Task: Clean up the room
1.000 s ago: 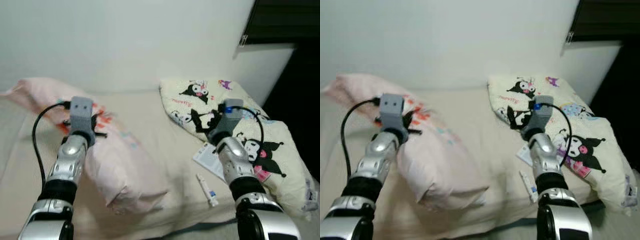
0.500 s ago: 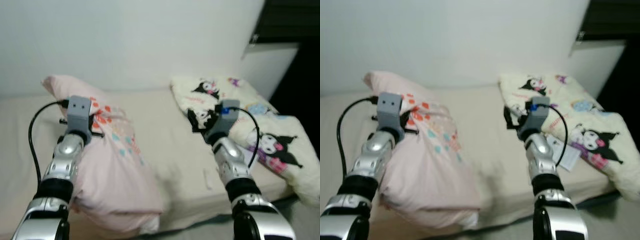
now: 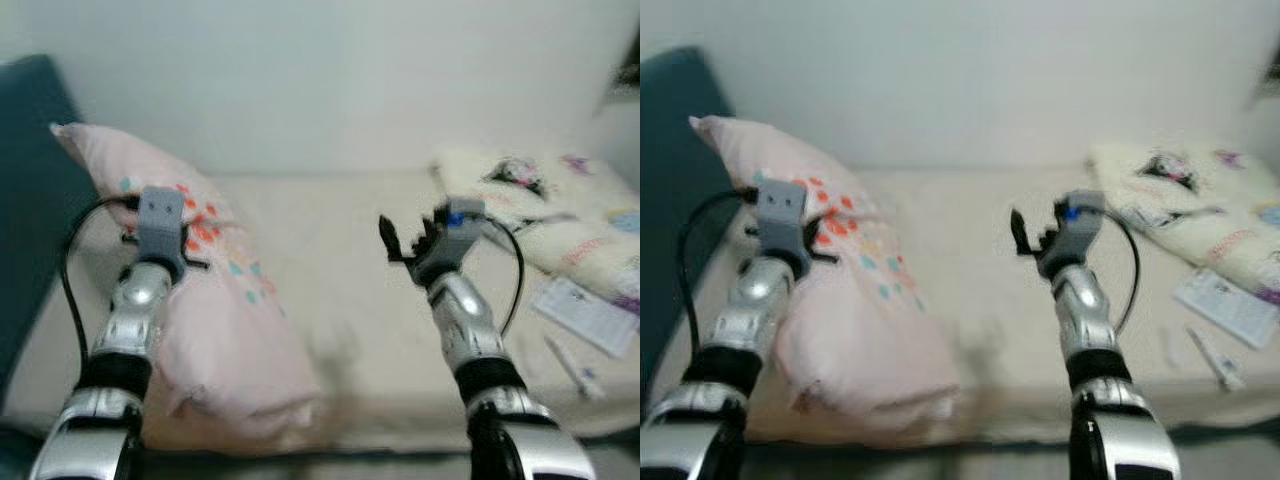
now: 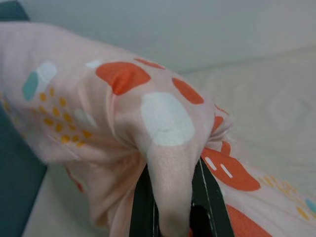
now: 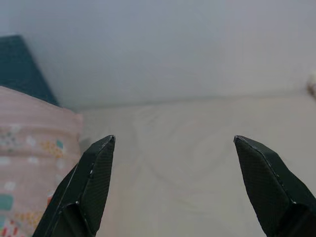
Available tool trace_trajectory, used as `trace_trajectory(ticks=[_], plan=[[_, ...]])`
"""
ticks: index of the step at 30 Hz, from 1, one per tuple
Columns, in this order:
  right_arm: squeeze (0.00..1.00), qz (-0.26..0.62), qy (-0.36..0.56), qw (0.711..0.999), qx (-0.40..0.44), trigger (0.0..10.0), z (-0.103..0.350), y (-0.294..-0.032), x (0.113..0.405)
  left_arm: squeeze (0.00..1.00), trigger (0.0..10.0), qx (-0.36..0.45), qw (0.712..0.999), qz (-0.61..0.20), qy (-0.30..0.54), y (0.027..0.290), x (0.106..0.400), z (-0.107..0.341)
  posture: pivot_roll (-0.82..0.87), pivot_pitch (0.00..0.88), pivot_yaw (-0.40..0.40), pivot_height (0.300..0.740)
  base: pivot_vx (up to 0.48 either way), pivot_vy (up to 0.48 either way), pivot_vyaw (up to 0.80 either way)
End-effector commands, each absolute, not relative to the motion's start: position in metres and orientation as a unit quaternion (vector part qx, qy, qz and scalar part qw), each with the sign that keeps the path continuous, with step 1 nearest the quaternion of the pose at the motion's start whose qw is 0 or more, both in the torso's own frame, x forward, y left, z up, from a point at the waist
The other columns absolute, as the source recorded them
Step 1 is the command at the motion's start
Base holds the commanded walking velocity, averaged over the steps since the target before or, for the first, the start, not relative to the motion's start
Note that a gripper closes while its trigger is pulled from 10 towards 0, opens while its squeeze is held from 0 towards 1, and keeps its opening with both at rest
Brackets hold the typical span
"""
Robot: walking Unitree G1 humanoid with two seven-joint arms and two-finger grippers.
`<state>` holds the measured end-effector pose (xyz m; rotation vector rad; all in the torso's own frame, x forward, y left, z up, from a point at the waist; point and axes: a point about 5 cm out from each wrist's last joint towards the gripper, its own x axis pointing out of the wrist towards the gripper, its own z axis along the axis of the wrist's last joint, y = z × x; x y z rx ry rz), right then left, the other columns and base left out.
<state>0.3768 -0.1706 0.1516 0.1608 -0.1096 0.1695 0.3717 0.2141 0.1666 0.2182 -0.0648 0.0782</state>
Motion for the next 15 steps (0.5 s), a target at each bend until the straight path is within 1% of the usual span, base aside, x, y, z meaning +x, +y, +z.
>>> trace_trajectory(ticks=[1, 15], plan=[[0.00, 0.086, -0.057, 0.991, 0.084, 10.0, 0.1528, -0.1697, 0.3770, 0.00, 10.0, 0.120, 0.989, 0.037, -0.082, 0.2109, 0.3757, 0.1876, -0.10, 0.000, -0.030, 0.740, 0.000, 0.420, 0.00], [0.00, 0.081, -0.059, 0.991, 0.084, 10.0, 0.1544, -0.1727, 0.3768, 0.00, 10.0, 0.129, 0.988, 0.029, -0.083, 0.2056, 0.3770, 0.1853, -0.11, 0.000, -0.029, 0.740, 0.000, 0.418, 0.00]])
